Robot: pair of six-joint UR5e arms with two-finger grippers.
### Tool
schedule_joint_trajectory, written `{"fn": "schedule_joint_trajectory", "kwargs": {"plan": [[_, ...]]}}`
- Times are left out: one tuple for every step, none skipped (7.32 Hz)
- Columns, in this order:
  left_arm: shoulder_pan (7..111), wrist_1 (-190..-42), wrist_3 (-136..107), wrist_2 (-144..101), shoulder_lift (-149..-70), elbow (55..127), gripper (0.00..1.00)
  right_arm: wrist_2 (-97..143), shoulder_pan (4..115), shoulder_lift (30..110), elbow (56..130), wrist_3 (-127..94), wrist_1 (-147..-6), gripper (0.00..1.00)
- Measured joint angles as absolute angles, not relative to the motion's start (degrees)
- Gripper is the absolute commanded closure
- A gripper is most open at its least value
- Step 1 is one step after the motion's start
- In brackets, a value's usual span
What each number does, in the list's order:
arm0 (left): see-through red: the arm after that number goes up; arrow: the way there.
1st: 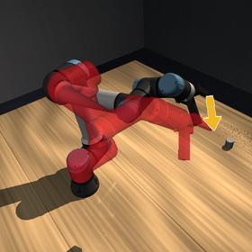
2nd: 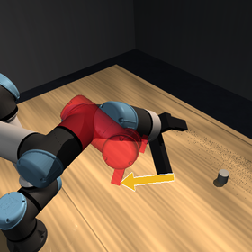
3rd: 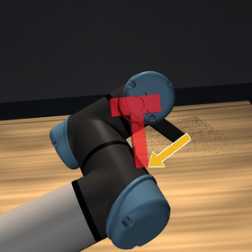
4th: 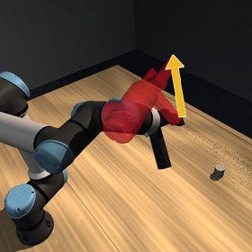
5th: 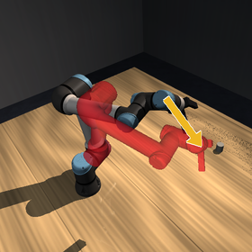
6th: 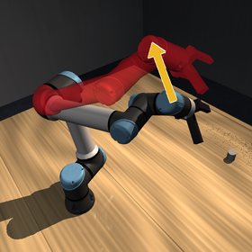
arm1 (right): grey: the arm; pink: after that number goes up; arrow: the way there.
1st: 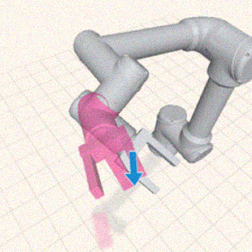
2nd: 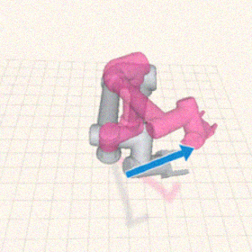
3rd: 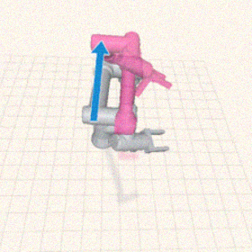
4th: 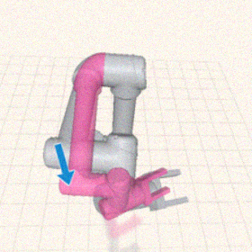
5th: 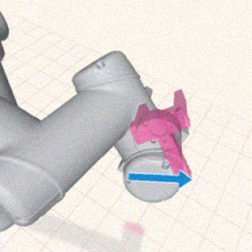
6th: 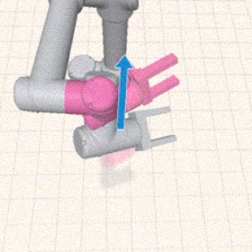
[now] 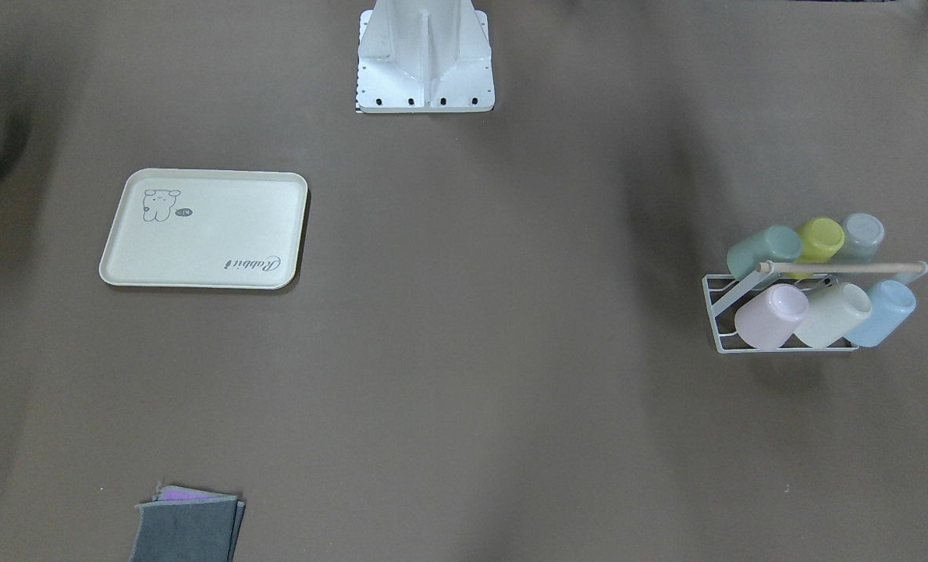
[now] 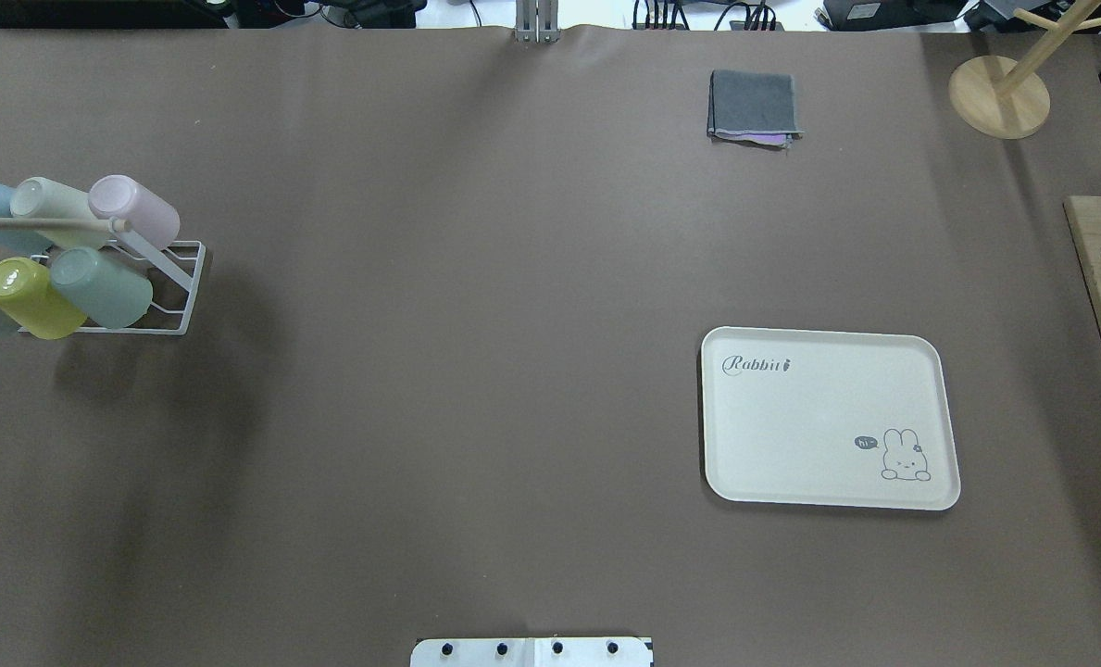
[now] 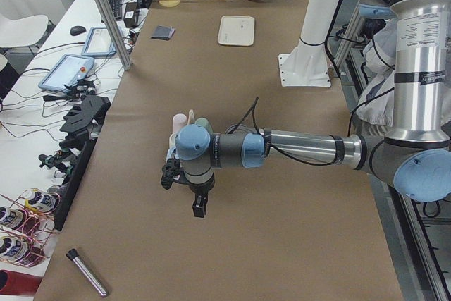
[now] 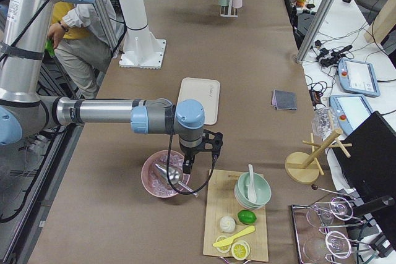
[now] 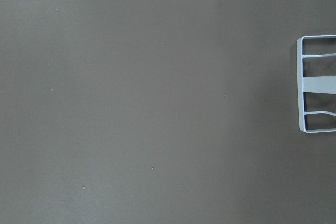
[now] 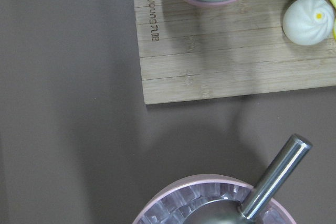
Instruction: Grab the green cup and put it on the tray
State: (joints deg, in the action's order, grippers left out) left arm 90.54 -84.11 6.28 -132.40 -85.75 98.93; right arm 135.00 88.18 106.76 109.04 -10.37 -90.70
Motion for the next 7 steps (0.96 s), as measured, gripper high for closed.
{"fn": "schedule_joint_trajectory", "kwargs": {"plan": [[90.5, -84.1, 5.9, -132.4, -85.8, 99.2, 0.02, 135.0, 88.2, 106.7, 109.0, -10.4, -90.7, 0.00], [90.5, -84.0, 5.1, -132.3, -85.9, 99.6, 0.02, 134.9, 88.2, 106.7, 108.9, -10.4, -90.7, 0.00], [90.5, -83.9, 4.5, -132.3, -86.0, 99.6, 0.02, 134.8, 88.2, 106.7, 108.9, -10.3, -90.7, 0.00], [90.5, -83.8, 4.2, -132.3, -86.1, 99.8, 0.02, 134.7, 88.2, 106.7, 108.9, -9.9, -90.6, 0.00], [90.4, -83.7, 3.8, -132.5, -86.1, 100.1, 0.02, 134.7, 88.2, 106.9, 108.9, -8.9, -90.5, 0.00], [90.3, -83.7, 1.9, -132.8, -86.0, 101.5, 0.02, 134.8, 88.2, 107.1, 109.0, -8.3, -90.4, 0.01], [89.7, -83.7, -1.5, -133.0, -85.9, 104.3, 0.02, 134.9, 88.2, 106.8, 109.5, -8.6, -90.4, 0.01]]}}
